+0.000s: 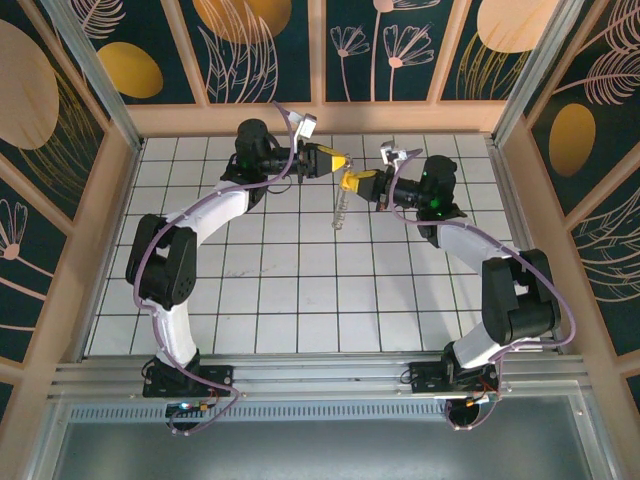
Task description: Put the keys on the keyring
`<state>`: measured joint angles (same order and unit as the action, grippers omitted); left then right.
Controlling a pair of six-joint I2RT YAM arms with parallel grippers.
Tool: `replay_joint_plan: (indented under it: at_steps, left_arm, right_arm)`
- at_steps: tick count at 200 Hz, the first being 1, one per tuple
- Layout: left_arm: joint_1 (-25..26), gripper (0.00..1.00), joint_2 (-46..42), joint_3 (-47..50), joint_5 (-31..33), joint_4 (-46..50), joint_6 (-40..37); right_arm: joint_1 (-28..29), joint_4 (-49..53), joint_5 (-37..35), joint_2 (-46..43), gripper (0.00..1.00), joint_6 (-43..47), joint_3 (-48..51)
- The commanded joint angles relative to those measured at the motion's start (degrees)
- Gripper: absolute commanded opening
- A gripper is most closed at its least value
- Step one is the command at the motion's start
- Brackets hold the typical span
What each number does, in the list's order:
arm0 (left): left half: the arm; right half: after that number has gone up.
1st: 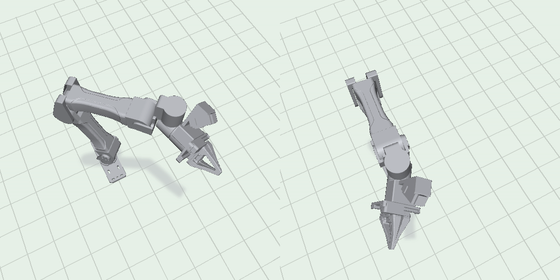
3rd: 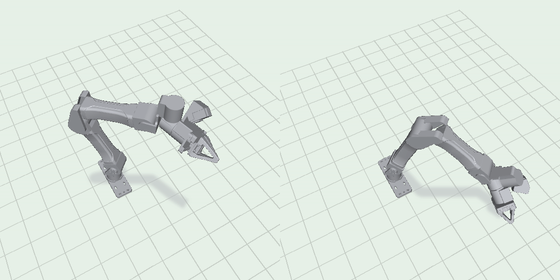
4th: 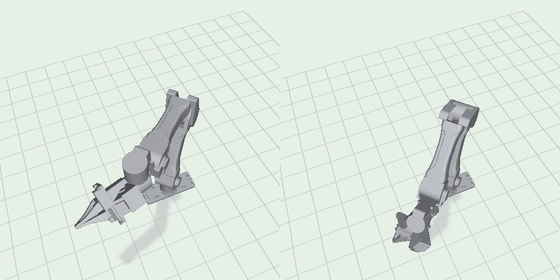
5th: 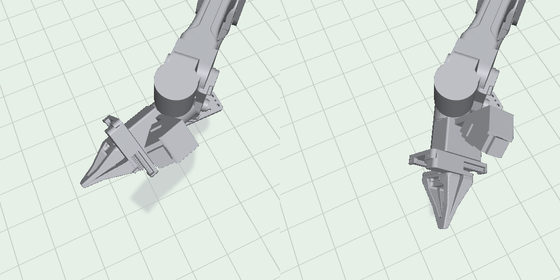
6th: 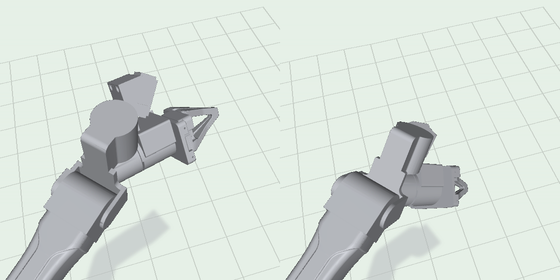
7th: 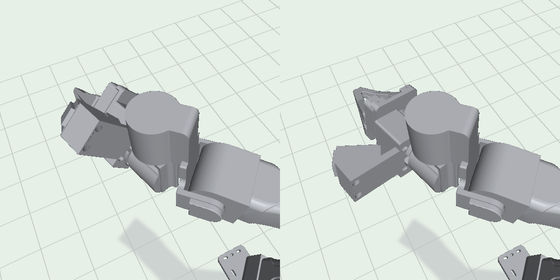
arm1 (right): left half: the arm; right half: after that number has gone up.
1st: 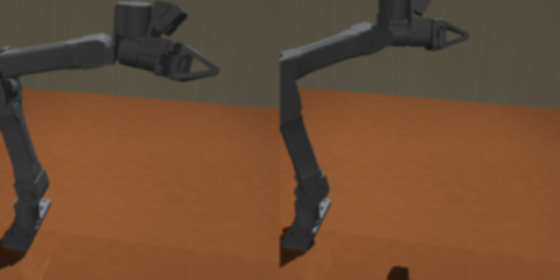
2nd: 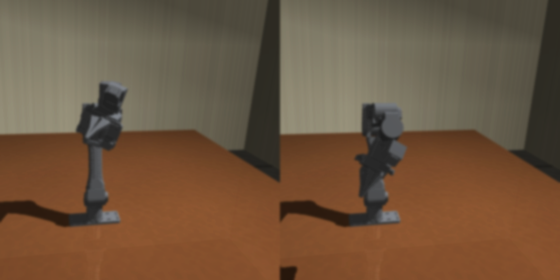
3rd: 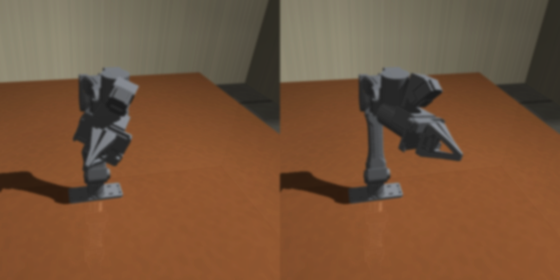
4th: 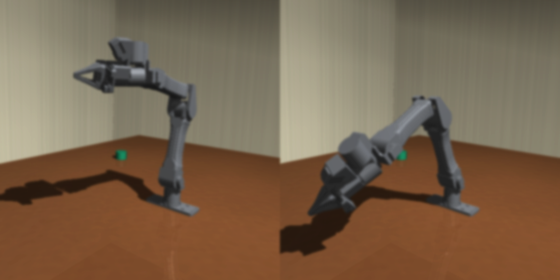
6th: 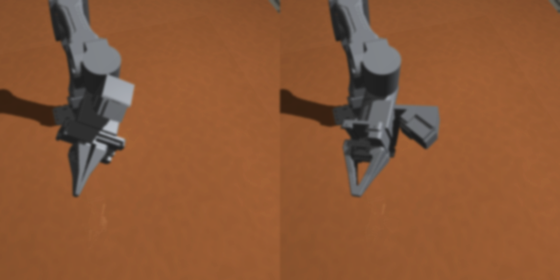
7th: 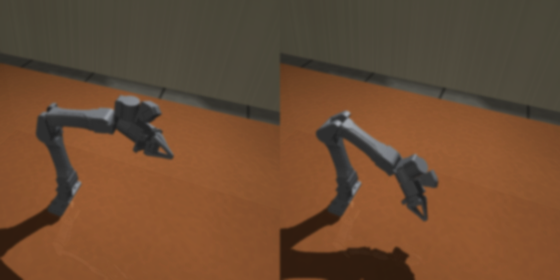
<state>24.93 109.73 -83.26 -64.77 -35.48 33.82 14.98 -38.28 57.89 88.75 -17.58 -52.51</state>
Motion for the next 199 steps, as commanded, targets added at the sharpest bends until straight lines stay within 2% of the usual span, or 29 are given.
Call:
replay_joint_plan:
  at_steps: [1,75,143,199]
  left_arm:
    - [0.4,0.0,-3.3,-0.6,0.8,-0.2,-2.9]
    - [0.4,0.0,-4.5,-0.1,2.5,5.8,-8.6]
    - [0.5,0.0,-4.6,0.7,2.6,6.2,-9.6]
    - [0.5,0.0,-4.8,0.6,2.5,6.5,-9.9]
  right_arm:
    - [-0.2,5.8,-0.9,-1.8,0.0,2.5,-2.9]
    - [0.4,13.5,-2.1,-1.5,0.0,5.1,-8.0]
    - [1.5,18.3,-2.9,-0.5,0.0,7.5,-11.9]
    - [0.3,24.2,-5.1,-1.5,0.0,11.2,-12.5]
